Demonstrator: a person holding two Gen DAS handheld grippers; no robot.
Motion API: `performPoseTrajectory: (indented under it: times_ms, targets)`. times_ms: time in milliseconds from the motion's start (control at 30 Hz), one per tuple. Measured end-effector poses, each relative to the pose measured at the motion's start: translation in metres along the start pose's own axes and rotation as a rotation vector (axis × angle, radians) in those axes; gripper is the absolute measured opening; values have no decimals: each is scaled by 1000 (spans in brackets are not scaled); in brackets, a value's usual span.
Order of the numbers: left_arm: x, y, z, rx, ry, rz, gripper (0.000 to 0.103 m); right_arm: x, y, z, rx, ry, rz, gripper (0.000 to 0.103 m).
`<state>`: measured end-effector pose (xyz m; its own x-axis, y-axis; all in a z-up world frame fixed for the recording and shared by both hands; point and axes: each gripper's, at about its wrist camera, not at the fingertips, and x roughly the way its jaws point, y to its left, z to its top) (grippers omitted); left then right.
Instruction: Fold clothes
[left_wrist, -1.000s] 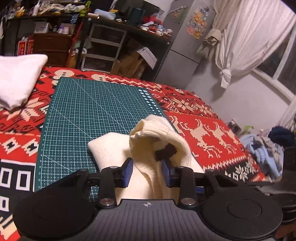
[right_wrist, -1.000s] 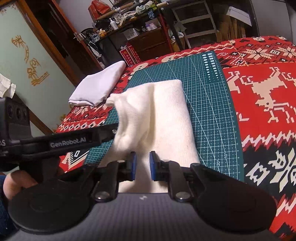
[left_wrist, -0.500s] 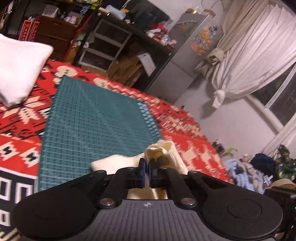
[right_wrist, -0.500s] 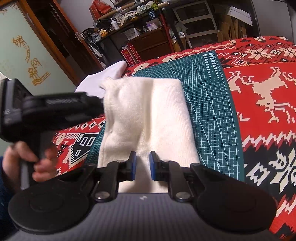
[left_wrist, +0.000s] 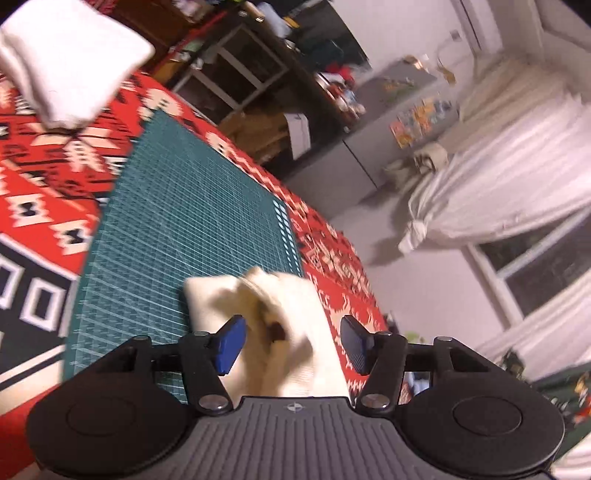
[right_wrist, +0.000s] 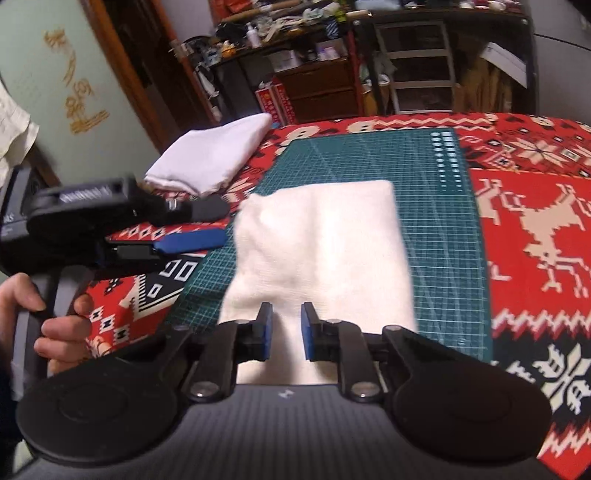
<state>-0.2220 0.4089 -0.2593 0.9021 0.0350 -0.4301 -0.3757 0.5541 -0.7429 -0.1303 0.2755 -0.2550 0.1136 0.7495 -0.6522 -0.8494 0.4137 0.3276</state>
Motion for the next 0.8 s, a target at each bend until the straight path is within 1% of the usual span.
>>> performPoseTrajectory:
  times_ms: [67, 100, 133, 167, 233, 300, 333, 400, 433, 467, 600, 633, 700, 800]
  targets:
    - [12, -1, 1, 0, 9, 62, 53, 1, 4, 0, -16, 4, 2, 18]
    - [16, -2, 1, -1, 12, 94, 39, 0, 5, 0, -20, 6, 3, 18]
    - [18, -2, 2, 4, 7, 121, 3, -3, 5, 0, -21, 6, 4, 18]
    - [14, -3, 2, 21, -11, 127, 6, -5, 5, 0, -21, 7, 6, 18]
    - [0, -8, 2, 61, -65, 119, 5, -12, 4, -1, -22, 0, 4, 18]
    - [-8, -11, 2, 87, -73, 128, 5, -23, -2, -3, -12, -31, -34, 18]
    - [-7, -10, 1, 93, -64, 143, 5, -26, -7, -5, 2, -36, -46, 18]
    - [-5, -5, 0, 95, -47, 174, 5, -26, -18, -11, 50, -21, -45, 13]
    - [-4, 0, -2, 75, -42, 186, 5, -26, -24, -14, 74, -14, -45, 11]
    - [-3, 5, -4, 51, -38, 193, 5, -26, -27, -16, 84, -9, -45, 10]
    - [-7, 21, -11, -57, -64, 165, 6, -26, -25, -12, 78, -5, -39, 10]
    - [-8, 24, -12, -78, -69, 158, 7, -26, -26, -8, 87, -10, -32, 12]
    - [-9, 26, -12, -102, -70, 149, 7, -25, -28, 3, 97, -35, -21, 12]
    - [-9, 24, -11, -92, -68, 157, 7, -12, -28, 23, 54, -56, -41, 12]
